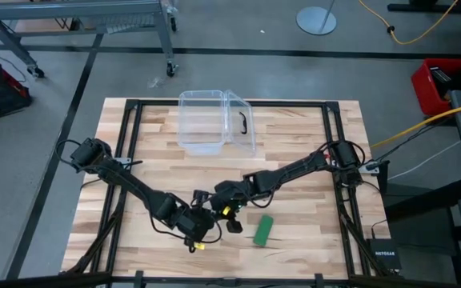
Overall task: Roll bandage
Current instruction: Prepare the transparent zip bag
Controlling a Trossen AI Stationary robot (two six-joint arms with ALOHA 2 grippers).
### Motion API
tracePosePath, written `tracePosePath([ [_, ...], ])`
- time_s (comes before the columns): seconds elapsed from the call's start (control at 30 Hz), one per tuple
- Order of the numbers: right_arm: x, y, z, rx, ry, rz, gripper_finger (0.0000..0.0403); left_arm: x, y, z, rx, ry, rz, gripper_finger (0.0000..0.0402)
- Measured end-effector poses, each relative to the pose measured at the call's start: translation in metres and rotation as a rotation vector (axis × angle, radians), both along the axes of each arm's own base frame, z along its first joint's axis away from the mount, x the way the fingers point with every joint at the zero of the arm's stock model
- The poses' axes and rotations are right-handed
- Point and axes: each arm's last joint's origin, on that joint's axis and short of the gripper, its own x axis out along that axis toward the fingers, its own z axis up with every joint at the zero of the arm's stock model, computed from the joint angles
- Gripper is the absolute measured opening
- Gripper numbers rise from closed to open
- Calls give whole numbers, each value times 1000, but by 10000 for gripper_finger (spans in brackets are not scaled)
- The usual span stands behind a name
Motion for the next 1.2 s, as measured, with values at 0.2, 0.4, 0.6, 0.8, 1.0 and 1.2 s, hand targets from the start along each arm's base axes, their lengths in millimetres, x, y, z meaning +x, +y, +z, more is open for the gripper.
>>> tracePosePath([
  [0.2,-2,-2,-3,-18,37,-12,4,-18,16,22,136,-41,154,0],
  [0.4,-2,-1,-2,-11,30,-6,4,-31,25,55,77,-140,183,0],
  [0.6,-2,-1,-2,-13,27,-5,4,-38,30,68,50,-171,183,0],
  [0.8,-2,-1,-2,-19,27,1,4,-36,31,66,-59,-136,224,9],
  [1.0,-2,-1,-2,-22,25,2,4,-34,30,66,-187,-132,291,61],
  [1.2,-2,-5,-3,-52,31,-31,4,-28,16,67,-311,-239,232,127],
])
